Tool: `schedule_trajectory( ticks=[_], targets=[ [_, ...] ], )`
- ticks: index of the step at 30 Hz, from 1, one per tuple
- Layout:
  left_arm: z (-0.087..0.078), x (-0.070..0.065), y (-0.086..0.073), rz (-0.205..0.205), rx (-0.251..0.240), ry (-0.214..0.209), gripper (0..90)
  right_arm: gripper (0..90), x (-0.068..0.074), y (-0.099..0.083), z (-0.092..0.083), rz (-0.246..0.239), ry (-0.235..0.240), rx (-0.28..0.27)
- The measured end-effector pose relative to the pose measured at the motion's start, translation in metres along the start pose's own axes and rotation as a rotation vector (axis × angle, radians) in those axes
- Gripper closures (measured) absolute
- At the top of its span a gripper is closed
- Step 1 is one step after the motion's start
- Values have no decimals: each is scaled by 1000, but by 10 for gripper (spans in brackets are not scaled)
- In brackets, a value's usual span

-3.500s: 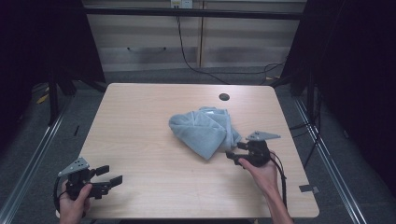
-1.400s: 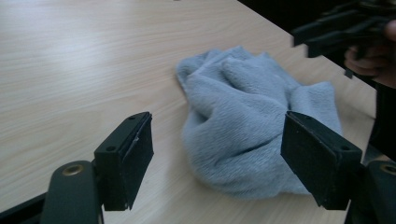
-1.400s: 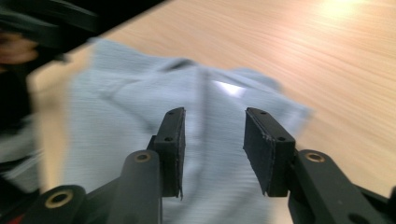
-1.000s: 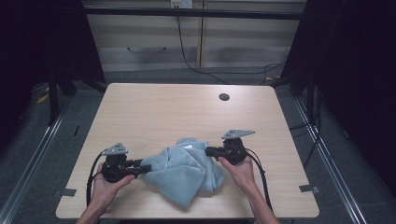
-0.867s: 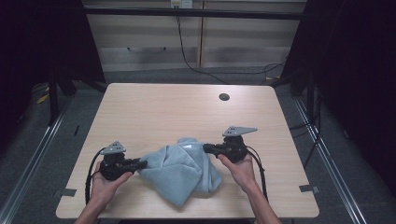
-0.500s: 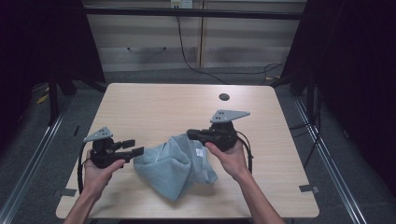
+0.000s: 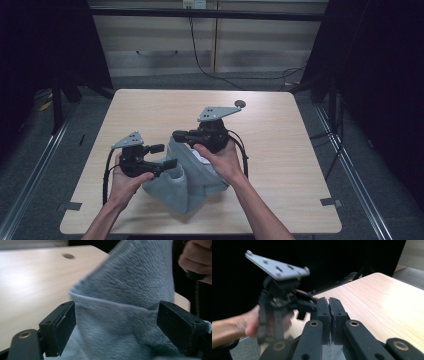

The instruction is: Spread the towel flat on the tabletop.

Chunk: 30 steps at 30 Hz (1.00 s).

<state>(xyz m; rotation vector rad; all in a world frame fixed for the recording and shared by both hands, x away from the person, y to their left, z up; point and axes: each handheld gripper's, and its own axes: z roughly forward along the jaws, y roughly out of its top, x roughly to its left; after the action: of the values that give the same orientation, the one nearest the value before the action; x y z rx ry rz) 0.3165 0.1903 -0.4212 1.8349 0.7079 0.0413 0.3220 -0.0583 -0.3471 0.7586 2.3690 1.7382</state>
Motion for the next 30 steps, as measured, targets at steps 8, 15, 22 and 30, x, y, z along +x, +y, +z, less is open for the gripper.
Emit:
schedule_trajectory(
  ticks=[8,15,22,30],
  targets=[
    [15,-8,-11,57,-15,-61,711,882,4,-10,14,18,33,11],
    [15,-5,-18,21,4,-39,814,734,-2,-18,8,42,28,-12],
    [5,0,-16,3,5,-24,815,645,-11,-32,-17,53,-21,-5],
    [-2,0,-8,5,-5,-8,815,666,-22,-85,-49,103,-58,30]
  ],
)
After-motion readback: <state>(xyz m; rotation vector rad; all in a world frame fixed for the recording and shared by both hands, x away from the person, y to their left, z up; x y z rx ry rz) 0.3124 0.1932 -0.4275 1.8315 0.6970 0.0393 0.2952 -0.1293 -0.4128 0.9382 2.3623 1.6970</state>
